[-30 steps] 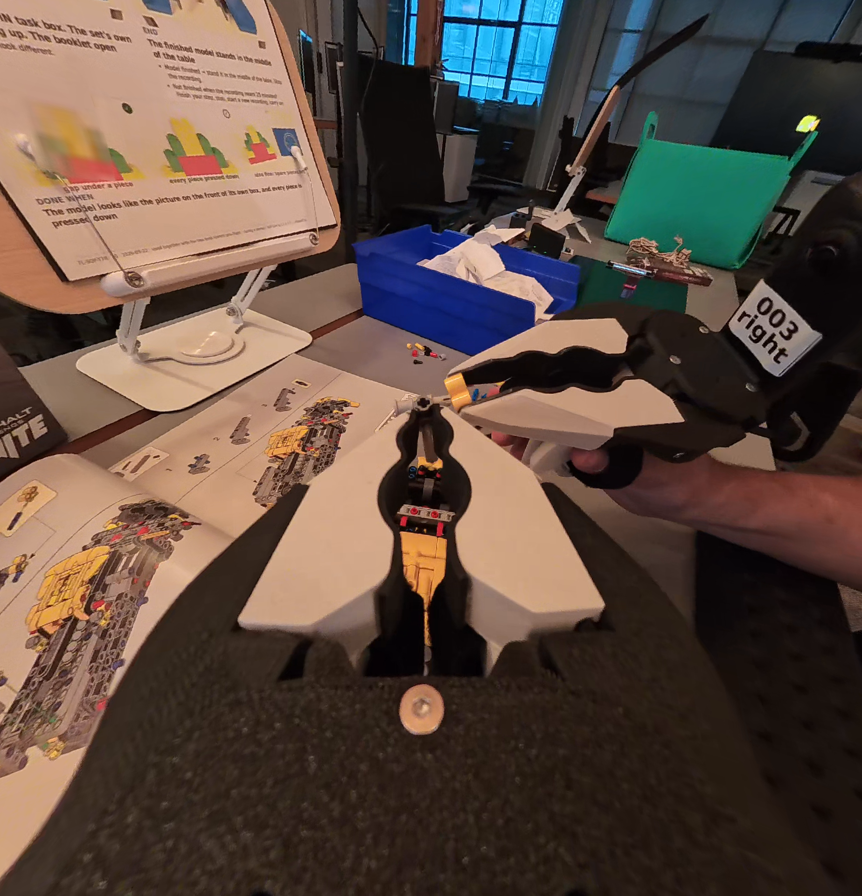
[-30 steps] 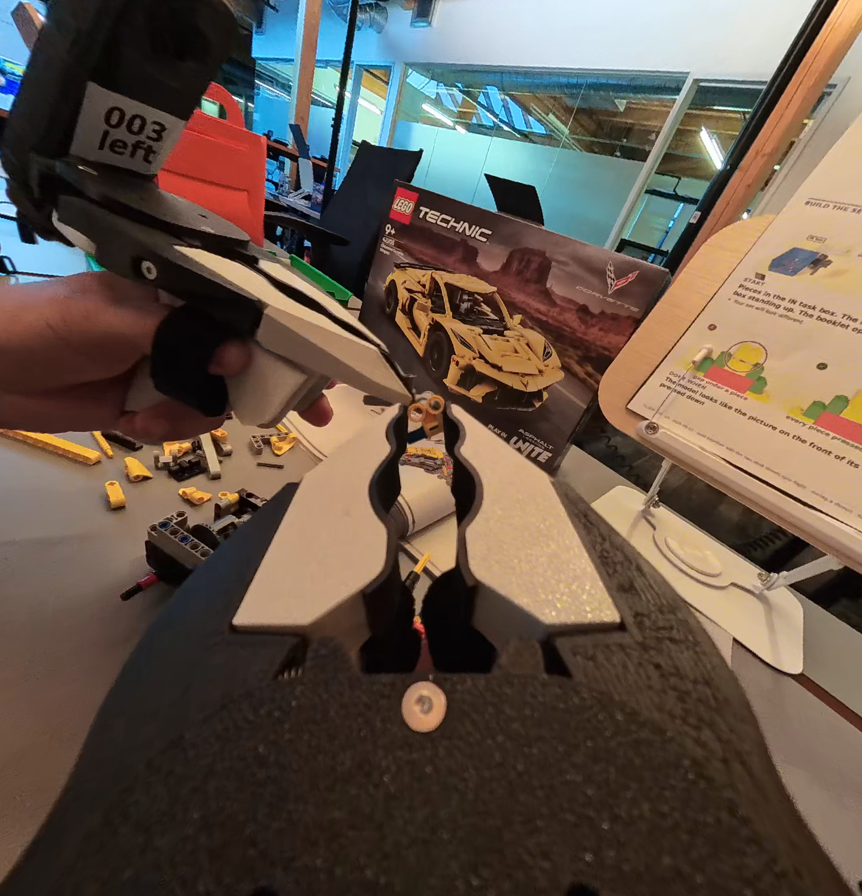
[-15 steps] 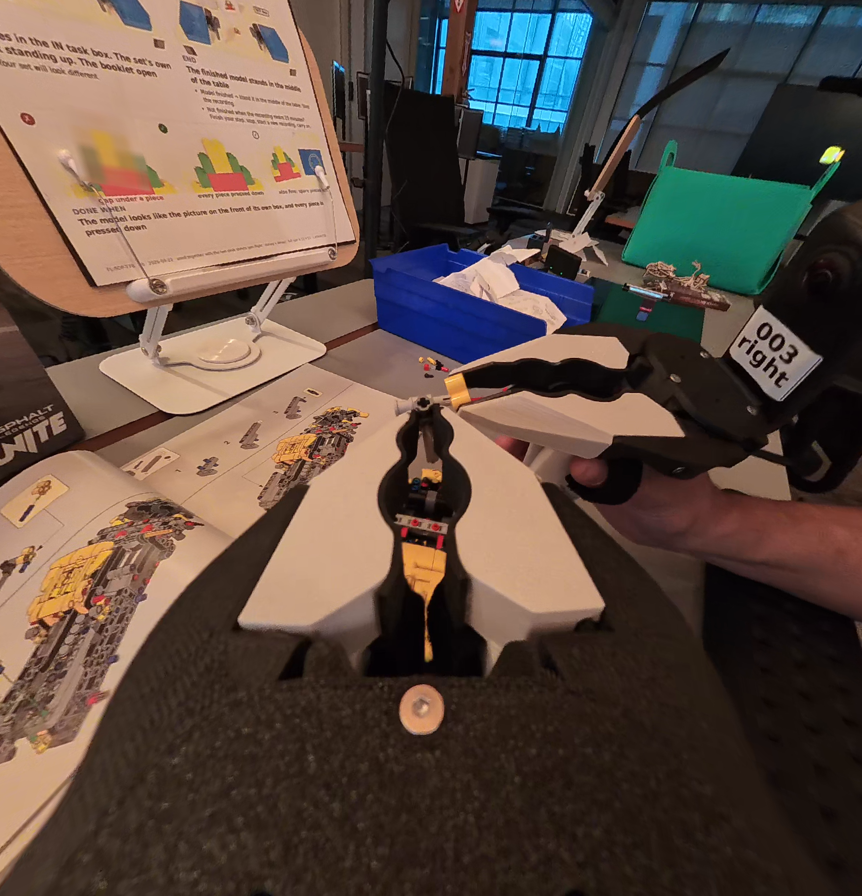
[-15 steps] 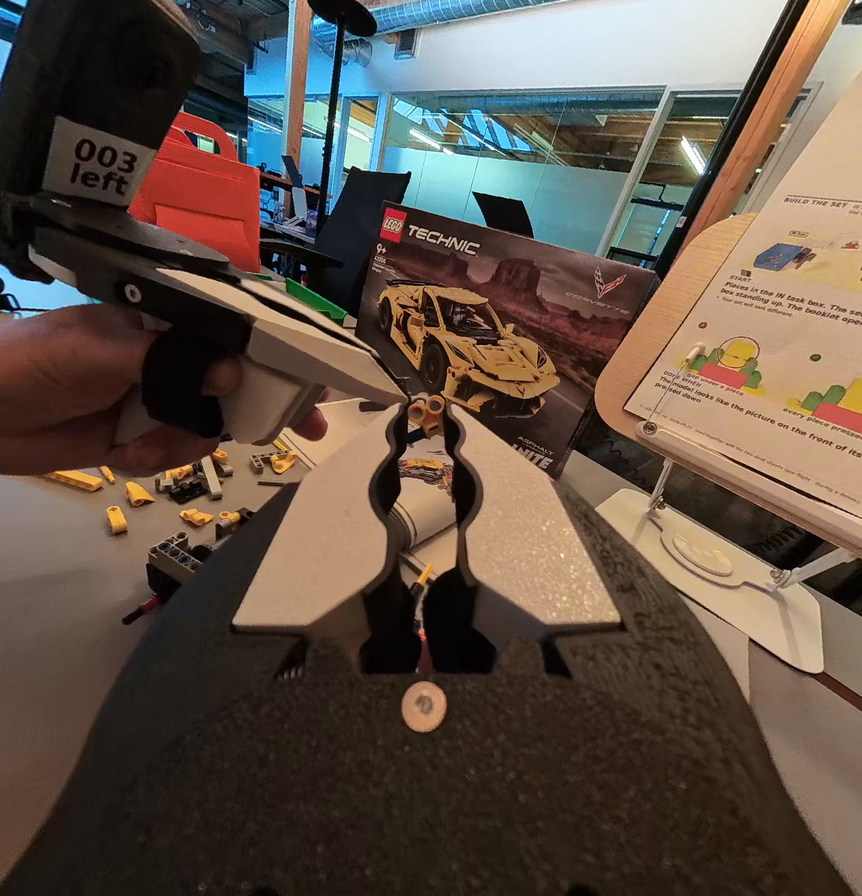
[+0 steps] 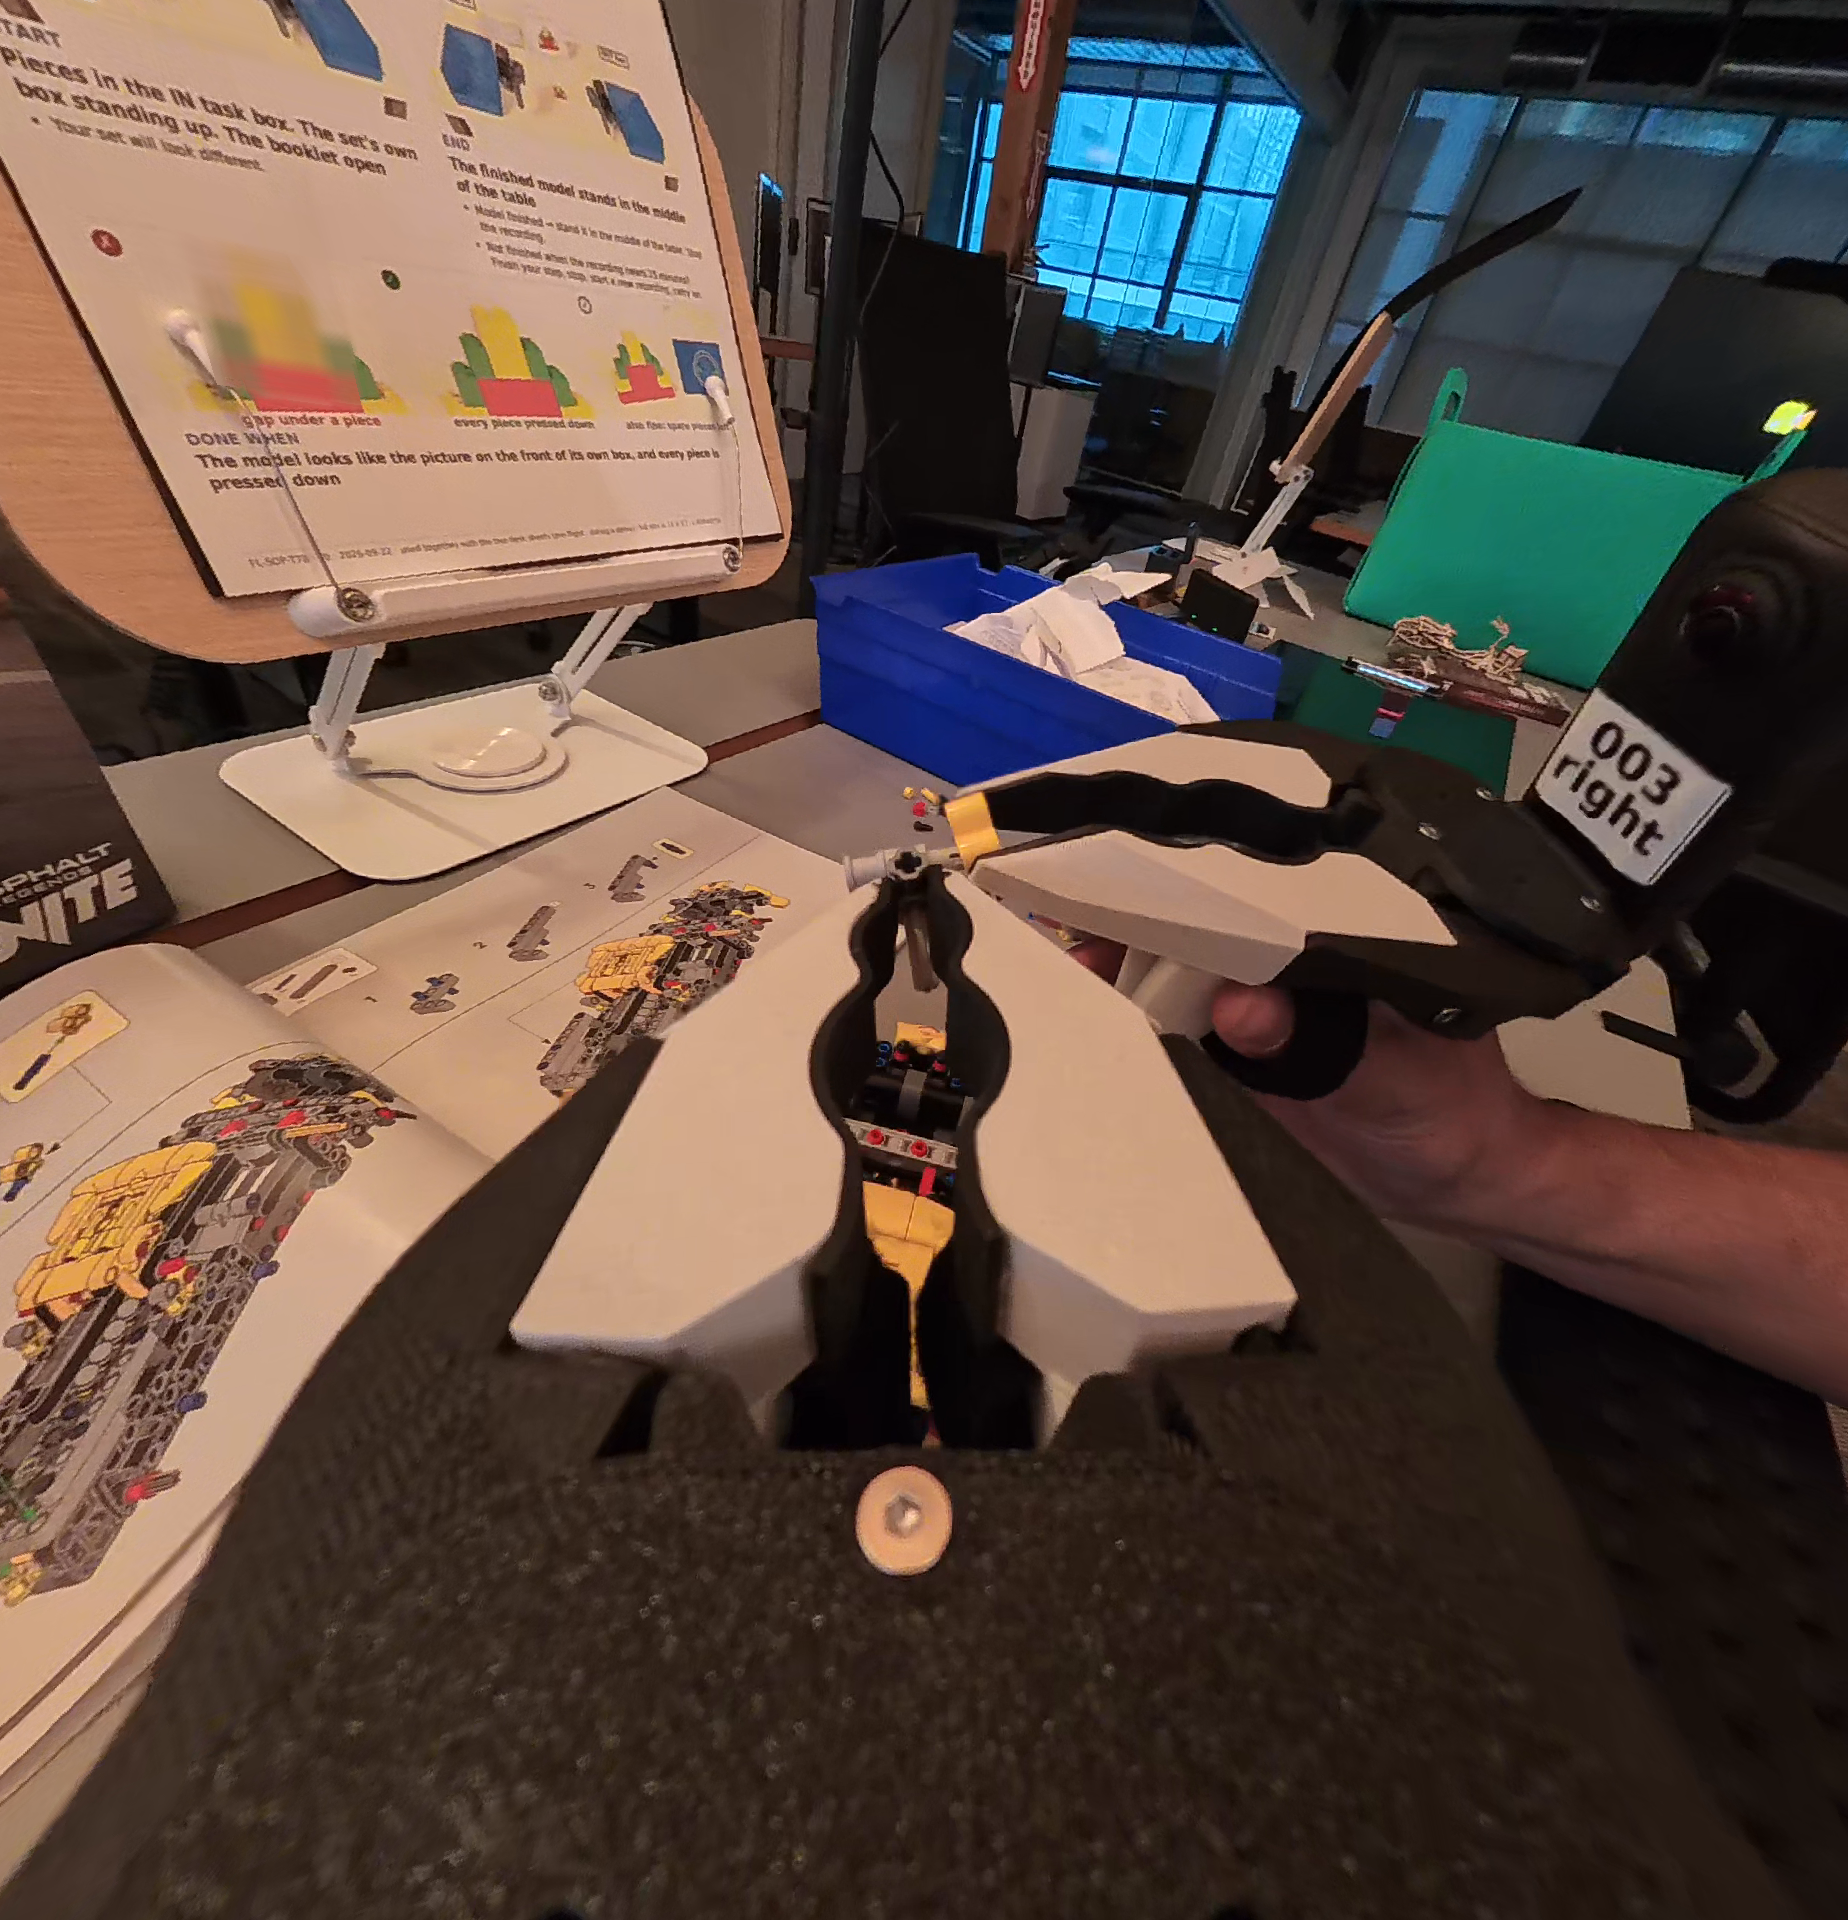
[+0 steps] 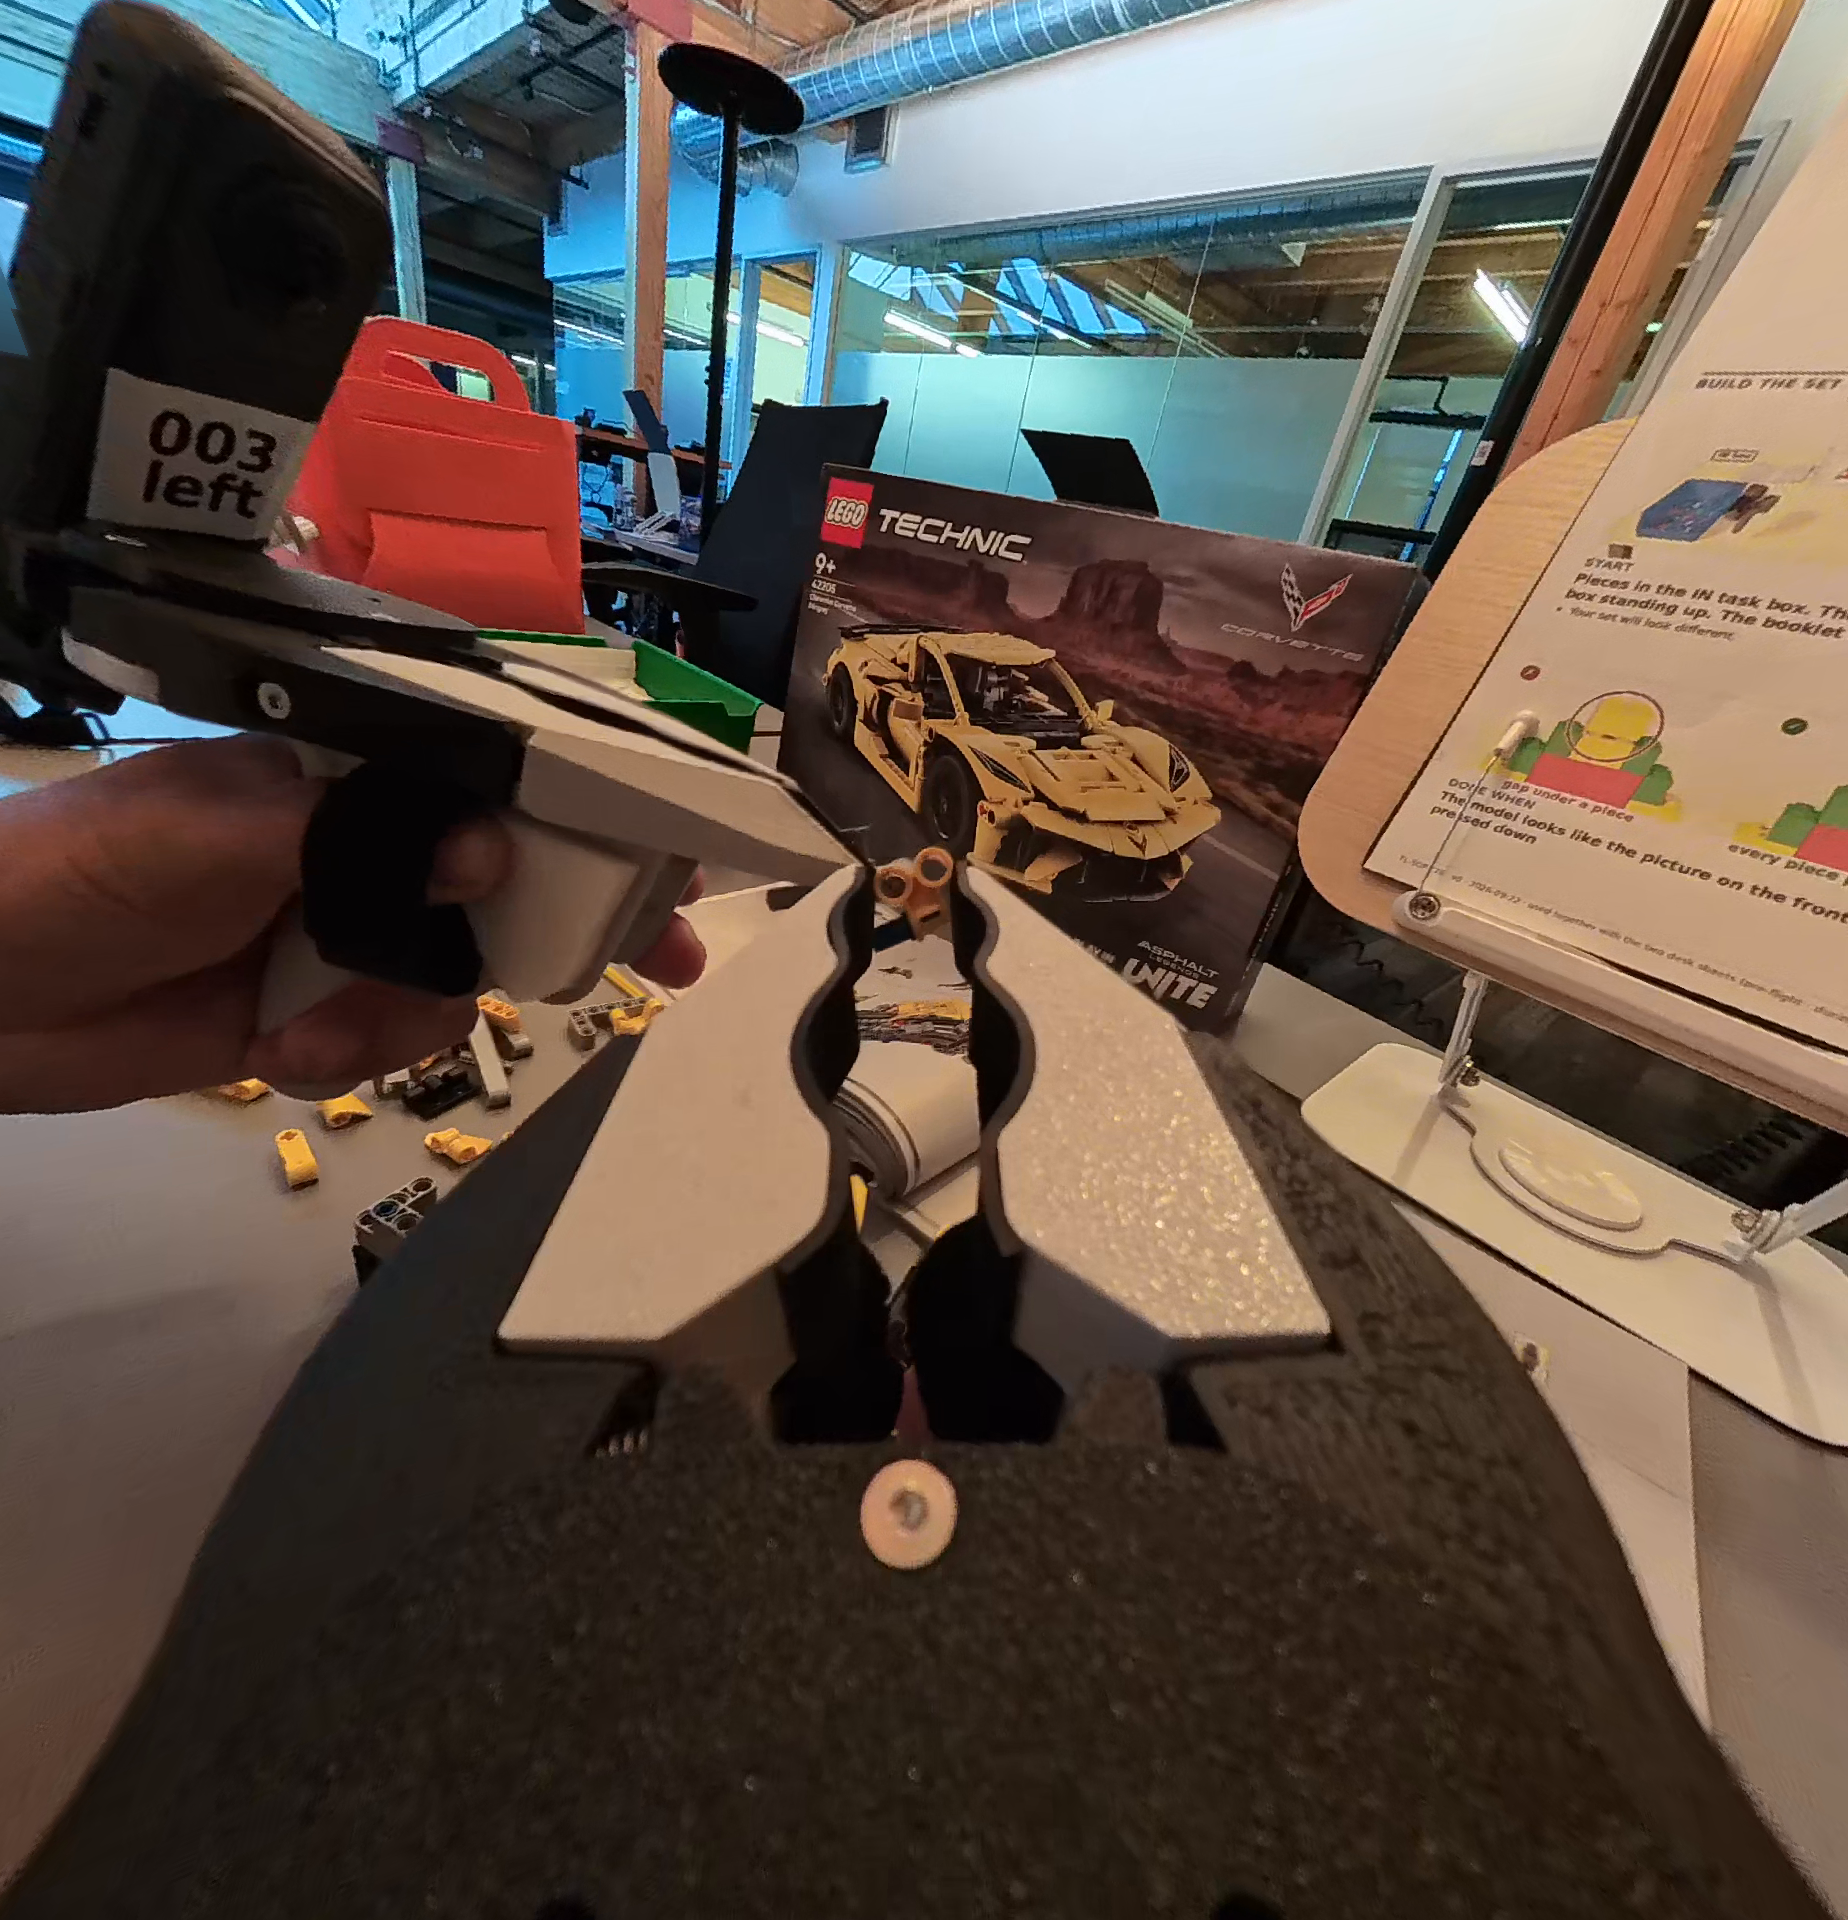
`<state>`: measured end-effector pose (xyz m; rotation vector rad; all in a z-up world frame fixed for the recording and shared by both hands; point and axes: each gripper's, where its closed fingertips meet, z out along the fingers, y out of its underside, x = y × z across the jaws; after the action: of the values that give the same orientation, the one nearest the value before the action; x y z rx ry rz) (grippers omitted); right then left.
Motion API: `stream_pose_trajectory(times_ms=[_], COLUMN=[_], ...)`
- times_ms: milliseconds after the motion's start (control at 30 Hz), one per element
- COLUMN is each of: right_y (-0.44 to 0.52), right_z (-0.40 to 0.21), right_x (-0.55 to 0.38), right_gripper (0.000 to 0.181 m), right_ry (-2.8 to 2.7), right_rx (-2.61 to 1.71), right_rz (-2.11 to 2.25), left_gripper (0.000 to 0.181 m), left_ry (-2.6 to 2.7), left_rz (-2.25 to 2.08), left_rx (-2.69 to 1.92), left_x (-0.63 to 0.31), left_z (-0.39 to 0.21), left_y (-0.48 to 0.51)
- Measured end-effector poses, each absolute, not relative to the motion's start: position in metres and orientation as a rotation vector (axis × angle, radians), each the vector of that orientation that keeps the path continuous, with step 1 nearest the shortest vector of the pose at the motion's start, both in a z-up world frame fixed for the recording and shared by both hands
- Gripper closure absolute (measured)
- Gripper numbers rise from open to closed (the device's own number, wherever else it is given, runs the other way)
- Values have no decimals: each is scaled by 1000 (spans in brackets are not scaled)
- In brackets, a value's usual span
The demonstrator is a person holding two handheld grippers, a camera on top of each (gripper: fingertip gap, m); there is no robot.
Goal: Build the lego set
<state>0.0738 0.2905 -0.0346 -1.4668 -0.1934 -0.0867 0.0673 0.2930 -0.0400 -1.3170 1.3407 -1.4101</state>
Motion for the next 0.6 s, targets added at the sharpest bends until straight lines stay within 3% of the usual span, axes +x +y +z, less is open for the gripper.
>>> stream_pose_trajectory(times_ms=[600], right_y=[282], right_z=[-22], right_x=[71], right_gripper=[168], right_ry=[-79], right_rx=[-1371], right_rz=[14], left_gripper=[176], left_ry=[1245], left_rz=[-1484], left_rx=[-1219], left_x=[63], left_z=[-26], left_y=[282])
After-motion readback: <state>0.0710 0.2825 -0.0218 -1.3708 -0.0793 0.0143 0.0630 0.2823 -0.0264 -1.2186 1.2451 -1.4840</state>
